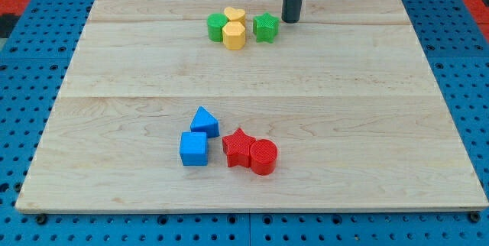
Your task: Move red blocks into the blue blocks
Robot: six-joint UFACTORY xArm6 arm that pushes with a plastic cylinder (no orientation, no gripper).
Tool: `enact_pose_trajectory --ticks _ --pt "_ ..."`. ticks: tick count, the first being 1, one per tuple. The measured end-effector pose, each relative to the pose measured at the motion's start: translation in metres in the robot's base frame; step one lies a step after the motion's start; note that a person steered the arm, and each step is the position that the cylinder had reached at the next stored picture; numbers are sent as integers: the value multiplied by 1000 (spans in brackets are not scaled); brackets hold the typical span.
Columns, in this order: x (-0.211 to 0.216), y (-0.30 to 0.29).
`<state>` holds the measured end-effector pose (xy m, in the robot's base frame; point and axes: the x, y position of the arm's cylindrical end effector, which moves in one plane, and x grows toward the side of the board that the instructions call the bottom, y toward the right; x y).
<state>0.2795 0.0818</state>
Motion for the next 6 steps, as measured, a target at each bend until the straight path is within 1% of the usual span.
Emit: enact_pose_trajectory --ticks 1,2,3,4,5,6 --pt "27 37" --pt "-10 -42" --pt "-16 -38" --pt "-21 77" --pt "90 91" --pt "189 92"
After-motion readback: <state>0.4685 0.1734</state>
